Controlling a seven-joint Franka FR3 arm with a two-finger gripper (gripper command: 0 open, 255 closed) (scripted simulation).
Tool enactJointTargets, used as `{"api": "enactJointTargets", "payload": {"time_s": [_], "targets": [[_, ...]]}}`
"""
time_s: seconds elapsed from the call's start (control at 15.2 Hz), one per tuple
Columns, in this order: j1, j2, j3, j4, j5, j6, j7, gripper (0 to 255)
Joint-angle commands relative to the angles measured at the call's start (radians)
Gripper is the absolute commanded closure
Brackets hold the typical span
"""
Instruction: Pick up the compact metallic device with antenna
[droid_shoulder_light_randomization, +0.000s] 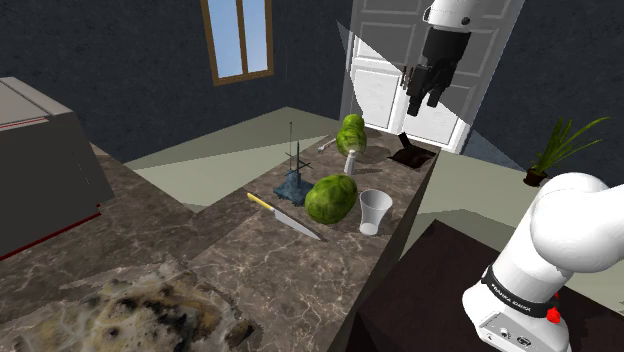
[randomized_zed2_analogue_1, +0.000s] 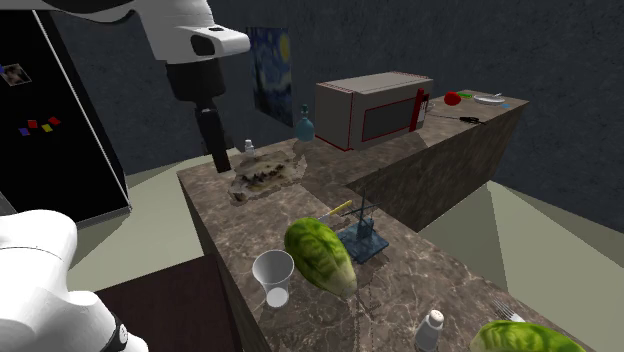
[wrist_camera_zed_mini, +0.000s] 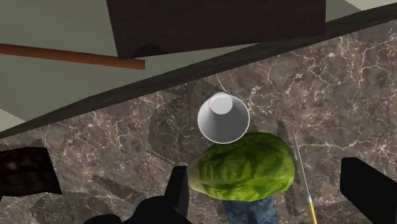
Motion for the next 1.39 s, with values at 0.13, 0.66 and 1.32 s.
{"api": "enactJointTargets", "payload": {"time_s": [0.13,0.66,1.32], "targets": [[0.0,0.052,0.002,-0.011,0.002,0.067,0.004,0],[-0.002,0.3,0.012,0.004,0.007,0.316,0.019,0],[-0.005,0.66,0.025,0.151,-0.001,0.551,0.04,0]]}}
